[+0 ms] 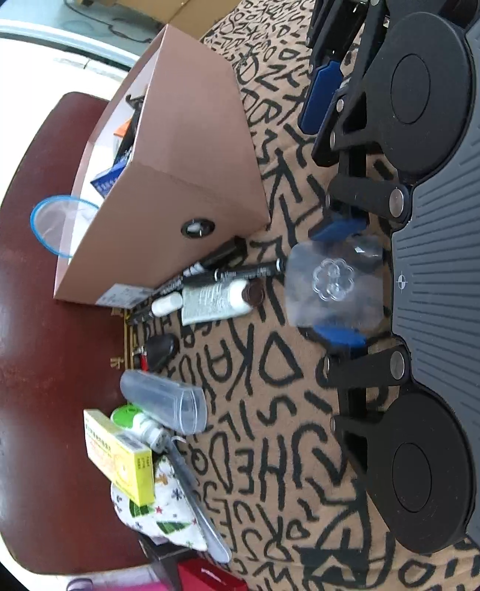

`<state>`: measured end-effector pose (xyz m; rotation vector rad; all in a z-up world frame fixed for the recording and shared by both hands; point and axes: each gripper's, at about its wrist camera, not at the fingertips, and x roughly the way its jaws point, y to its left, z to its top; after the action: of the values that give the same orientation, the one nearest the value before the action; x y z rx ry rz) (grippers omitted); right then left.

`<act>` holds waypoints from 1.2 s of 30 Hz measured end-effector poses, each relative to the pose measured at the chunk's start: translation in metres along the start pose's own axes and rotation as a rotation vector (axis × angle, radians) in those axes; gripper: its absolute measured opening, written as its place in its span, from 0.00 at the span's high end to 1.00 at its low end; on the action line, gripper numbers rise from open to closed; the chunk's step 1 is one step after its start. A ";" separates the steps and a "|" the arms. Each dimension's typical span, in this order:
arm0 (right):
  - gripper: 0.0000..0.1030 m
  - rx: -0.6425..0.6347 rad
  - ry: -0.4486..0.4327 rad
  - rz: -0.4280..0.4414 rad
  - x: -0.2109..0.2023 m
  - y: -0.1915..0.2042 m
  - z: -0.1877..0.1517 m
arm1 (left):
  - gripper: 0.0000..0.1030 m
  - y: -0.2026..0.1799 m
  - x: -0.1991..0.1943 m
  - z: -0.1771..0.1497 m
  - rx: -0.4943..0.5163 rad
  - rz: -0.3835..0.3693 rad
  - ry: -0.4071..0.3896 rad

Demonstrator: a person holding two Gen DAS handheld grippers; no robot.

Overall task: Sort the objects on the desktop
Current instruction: 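Hold the clear pouch in the left gripper while right grasps the black marker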

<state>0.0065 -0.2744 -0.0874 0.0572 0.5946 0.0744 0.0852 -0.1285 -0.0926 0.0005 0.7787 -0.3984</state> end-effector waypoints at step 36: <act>0.90 -0.153 0.097 0.119 -0.005 0.038 -0.016 | 0.62 0.048 -0.055 -0.027 -0.105 0.011 0.011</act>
<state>-0.0088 -0.2369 -0.0947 -0.0602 0.6800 0.2386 0.0479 -0.0607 -0.0811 -0.0912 0.8096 -0.3473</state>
